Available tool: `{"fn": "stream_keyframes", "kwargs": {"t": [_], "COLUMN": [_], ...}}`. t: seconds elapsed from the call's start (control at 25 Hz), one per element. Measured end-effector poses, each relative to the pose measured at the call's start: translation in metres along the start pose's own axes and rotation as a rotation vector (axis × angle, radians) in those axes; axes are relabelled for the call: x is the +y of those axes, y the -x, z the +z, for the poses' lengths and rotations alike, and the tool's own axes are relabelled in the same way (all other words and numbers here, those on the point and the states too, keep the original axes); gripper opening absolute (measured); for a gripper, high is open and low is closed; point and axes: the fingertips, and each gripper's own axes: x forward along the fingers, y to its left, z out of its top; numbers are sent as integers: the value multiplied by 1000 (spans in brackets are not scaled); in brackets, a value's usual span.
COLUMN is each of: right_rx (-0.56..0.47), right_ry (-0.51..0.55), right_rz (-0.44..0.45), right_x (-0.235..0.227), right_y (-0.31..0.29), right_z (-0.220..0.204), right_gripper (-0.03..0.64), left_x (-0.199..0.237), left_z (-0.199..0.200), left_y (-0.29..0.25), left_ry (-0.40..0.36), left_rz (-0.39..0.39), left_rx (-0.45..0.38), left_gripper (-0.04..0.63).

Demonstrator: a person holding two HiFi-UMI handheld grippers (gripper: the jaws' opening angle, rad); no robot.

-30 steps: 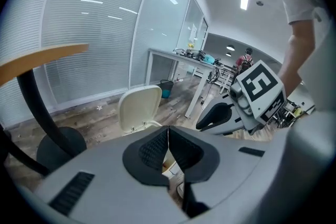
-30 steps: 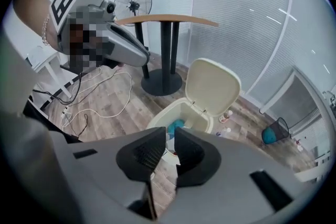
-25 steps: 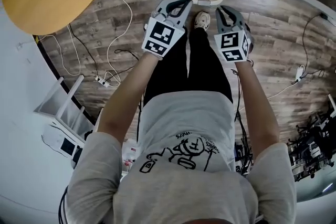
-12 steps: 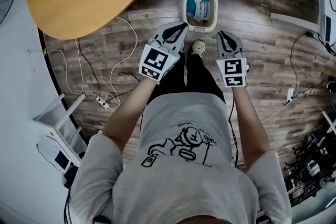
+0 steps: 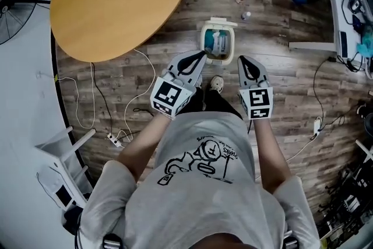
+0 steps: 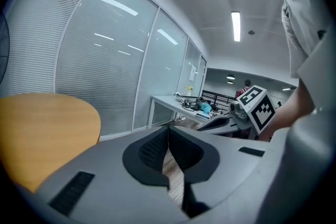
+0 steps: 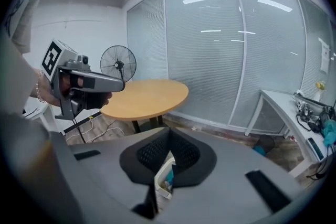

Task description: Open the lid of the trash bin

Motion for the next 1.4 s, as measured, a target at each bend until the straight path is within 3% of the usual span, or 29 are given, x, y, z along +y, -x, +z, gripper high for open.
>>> {"fn": "stream_keyframes", "kwargs": {"t": [0.32,0.68,1.4], "right_rx": [-106,-237,-407], "right_ry": [-39,-10,57], "right_rz": [-7,-7,30], "right_x": [0,6,33], "right_y": [42,83,168], "right_z": [67,141,237], "right_gripper": [8,8,6], "left_x": [-18,-29,-71], "left_z": [65,122,215], "left_y": [24,52,100], "left_ry": [-33,-43,-118], "left_rz": [-10,-12,-62], "left_rx": [-87,-177,-301], "left_gripper": [20,20,20]}}
